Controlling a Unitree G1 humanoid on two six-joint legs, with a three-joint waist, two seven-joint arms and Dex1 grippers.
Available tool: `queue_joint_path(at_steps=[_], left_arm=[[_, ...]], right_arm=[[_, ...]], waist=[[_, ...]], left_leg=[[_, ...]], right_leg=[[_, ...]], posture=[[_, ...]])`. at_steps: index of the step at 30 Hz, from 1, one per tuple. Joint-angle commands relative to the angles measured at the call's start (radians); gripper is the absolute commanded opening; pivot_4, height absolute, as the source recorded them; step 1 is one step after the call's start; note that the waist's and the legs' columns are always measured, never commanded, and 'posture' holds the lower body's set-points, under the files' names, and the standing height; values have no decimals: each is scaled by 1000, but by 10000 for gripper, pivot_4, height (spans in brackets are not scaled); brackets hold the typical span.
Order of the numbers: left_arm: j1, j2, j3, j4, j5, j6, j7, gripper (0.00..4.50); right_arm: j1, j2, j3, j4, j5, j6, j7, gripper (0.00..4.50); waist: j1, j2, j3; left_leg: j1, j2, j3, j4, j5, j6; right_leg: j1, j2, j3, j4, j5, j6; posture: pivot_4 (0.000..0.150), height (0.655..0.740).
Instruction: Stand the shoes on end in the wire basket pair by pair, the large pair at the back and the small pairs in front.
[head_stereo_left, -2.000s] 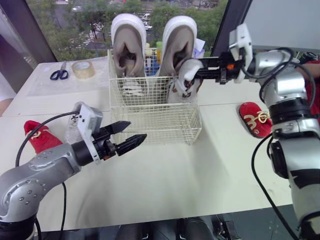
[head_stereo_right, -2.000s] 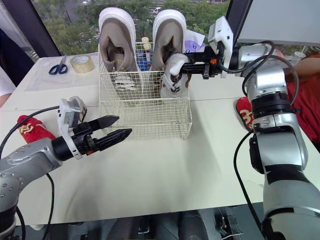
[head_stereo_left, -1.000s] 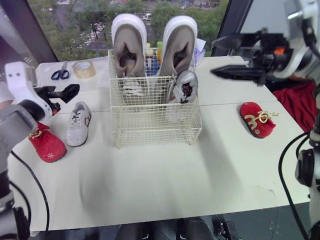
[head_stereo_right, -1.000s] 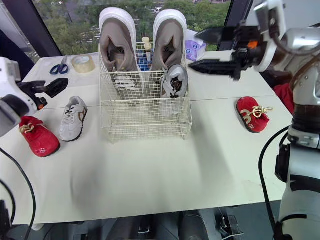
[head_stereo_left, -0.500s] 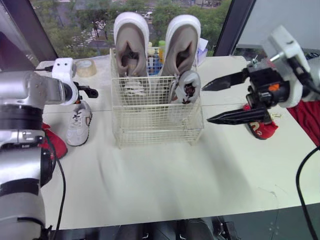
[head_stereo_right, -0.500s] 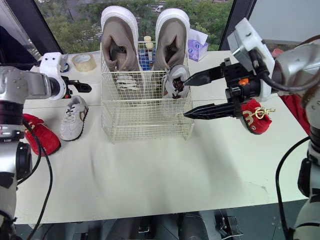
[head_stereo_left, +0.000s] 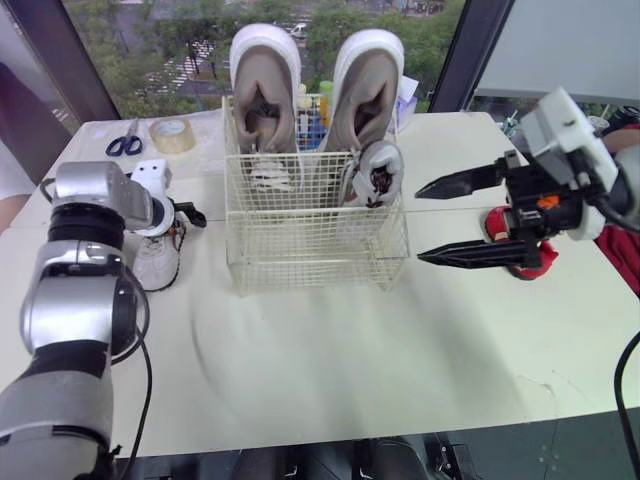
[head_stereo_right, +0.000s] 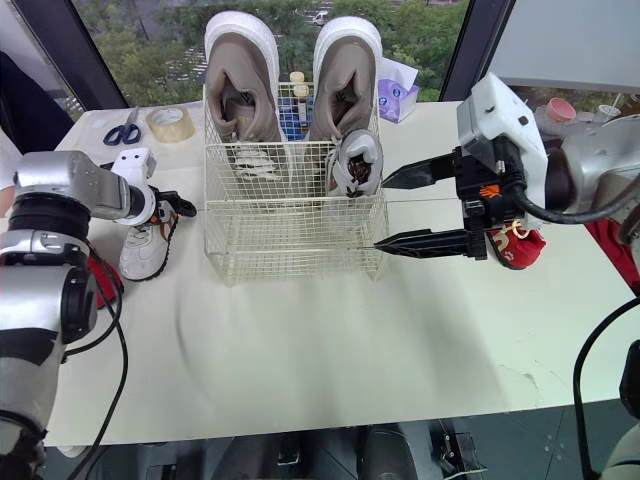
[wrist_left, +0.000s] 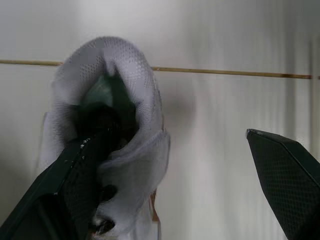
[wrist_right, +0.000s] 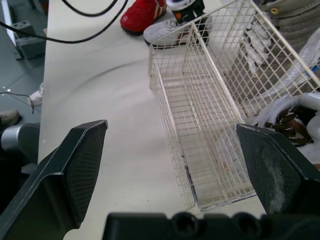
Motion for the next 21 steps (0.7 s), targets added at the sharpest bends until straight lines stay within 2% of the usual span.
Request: queue_joint_path(at_steps=[1,8,11,13,16,18,21], left_arm=[[-32,-14,0,97,62,-91,-31,36327],[-68,-34,35,184,122,-161,-43,2024],[-83,-22,68,186,121,-148,-33,931],[-114,13,125,122,92,-122,0,931],[-104,39,232,-137,26,-20,27,931],[-18,16,330,-485,-34,51,67,931],[143,-150,546,-1138,-79,139,237,931]], right_arm=[[-10,5,-40,-13,22,-15,-28,45000],[10,2,-45,-29,45,-19,-57,45000],[14,0,-44,-28,52,-23,-64,45000],[18,0,-40,-16,49,-30,-62,45000],[16,2,-40,2,54,-26,-66,45000],[17,10,-50,19,66,-13,-80,45000],[28,14,-64,39,77,2,-107,45000]], waist=[[0,0,0],[7,-1,0],[6,-1,0],[4,-2,0],[-1,-10,5],[-2,-11,5],[-2,-10,5]], left_leg=[[0,0,0,0,0,0],[0,0,0,1,-1,1],[0,0,0,1,-1,2],[0,0,0,1,-1,2],[-2,0,0,1,-1,1],[-5,0,-1,2,0,1],[-4,0,-1,1,-1,1]], right_leg=[[0,0,0,0,0,0],[0,-1,0,0,0,0],[1,-1,0,0,0,0],[1,-1,0,0,0,0],[-1,-1,0,1,0,0],[-3,-1,0,1,0,0],[-1,-2,1,-1,1,1]], posture=[[1500,7400],[1500,7400],[1500,7400],[1500,7400],[1500,7400],[1500,7400],[1500,7400]])
